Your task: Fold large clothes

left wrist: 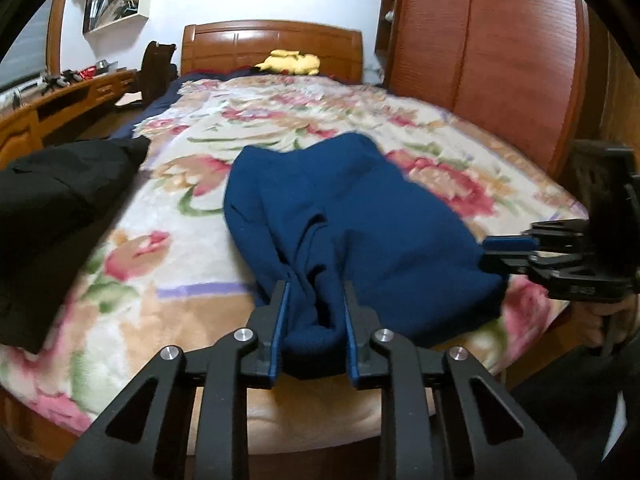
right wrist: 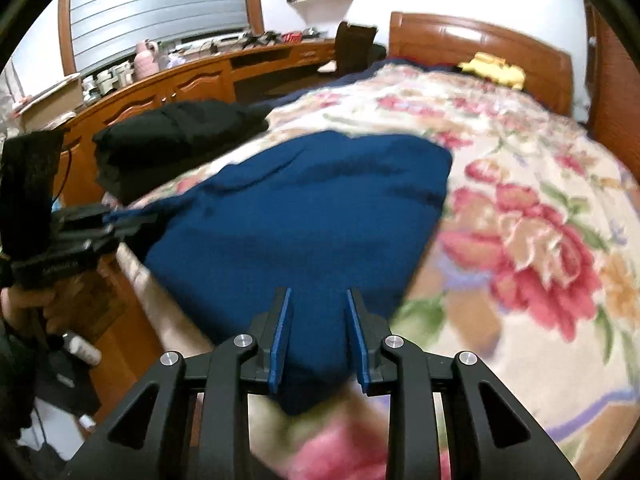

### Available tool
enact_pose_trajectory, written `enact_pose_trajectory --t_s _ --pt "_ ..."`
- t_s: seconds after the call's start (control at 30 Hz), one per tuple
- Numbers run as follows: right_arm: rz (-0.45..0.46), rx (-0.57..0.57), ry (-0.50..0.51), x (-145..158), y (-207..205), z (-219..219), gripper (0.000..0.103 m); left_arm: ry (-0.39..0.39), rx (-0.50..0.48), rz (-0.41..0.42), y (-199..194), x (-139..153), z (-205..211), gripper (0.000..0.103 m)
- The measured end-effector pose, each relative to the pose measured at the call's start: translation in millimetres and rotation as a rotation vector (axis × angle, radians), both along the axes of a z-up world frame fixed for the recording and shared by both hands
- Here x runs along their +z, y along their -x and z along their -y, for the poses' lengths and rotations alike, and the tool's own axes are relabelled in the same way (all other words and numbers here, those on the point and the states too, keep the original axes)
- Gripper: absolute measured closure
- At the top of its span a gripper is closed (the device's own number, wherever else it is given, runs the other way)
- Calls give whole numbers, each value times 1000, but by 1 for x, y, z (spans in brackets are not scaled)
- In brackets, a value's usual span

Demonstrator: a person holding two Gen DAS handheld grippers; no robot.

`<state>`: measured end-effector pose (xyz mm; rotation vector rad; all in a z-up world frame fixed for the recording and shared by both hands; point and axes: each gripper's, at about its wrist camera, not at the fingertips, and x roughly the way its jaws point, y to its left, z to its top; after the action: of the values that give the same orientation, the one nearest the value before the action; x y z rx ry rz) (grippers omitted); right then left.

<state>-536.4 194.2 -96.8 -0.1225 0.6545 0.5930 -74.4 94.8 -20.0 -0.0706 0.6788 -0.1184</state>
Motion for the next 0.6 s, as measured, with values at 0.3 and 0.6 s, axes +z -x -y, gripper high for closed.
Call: enact_pose_trajectory --t_s 0.3,0.6 --pt "20 -13 29 -12 -5 -17 75 -21 28 26 6 -5 -2 77" --pt "57 -74 7 20 -43 21 58 2 53 70 28 6 -15 71"
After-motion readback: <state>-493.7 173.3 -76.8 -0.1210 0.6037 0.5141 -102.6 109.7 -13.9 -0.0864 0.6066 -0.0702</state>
